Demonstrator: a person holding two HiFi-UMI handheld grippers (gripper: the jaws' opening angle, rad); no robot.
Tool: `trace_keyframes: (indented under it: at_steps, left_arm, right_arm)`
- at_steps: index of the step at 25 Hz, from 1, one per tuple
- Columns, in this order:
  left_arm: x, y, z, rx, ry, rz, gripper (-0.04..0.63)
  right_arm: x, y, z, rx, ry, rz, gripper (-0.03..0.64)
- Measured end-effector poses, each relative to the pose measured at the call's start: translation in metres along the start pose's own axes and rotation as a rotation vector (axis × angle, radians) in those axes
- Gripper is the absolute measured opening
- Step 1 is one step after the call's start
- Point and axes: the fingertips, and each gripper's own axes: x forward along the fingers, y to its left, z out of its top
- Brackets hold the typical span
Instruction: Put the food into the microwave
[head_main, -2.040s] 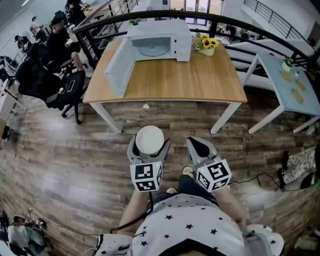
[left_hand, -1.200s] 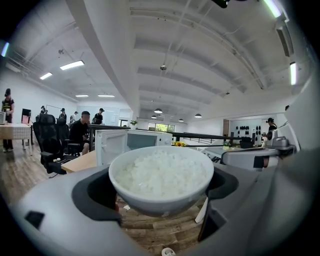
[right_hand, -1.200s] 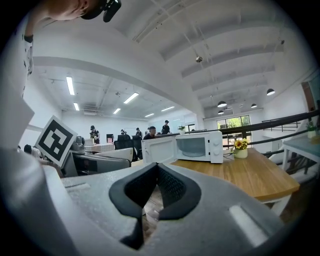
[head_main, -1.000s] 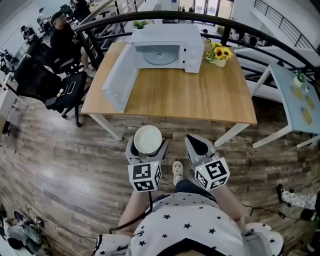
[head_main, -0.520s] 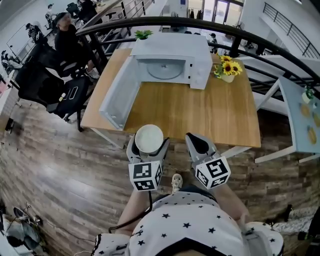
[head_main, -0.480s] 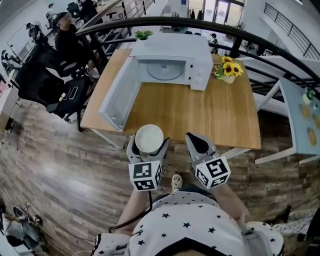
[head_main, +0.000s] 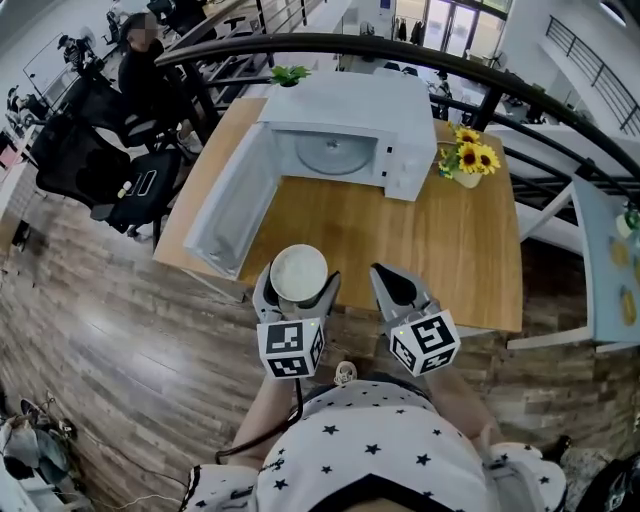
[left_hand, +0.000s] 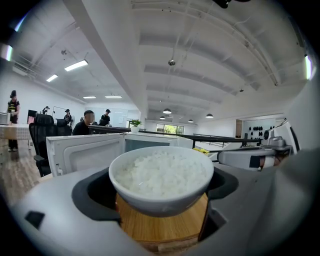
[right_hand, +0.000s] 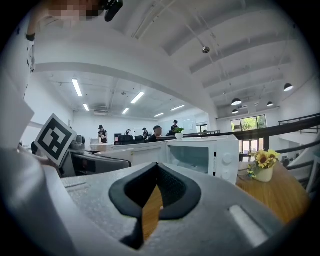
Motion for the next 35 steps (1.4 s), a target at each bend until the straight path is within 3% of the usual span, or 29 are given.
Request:
trace_keyframes:
  at_steps: [19, 35]
  left_arm:
    - [0.070, 0.000, 0.008, 0.040, 0.003, 0.006, 0.494]
    - [0.210, 0.037, 0.014, 0.061, 0.043, -0.040, 0.494]
  right_arm:
    - [0.028, -0.046, -0.008, 0.029, 0.009, -0.007, 0.006]
    - [0.106, -0.125, -0.003, 0.051, 0.038, -0.101, 0.006]
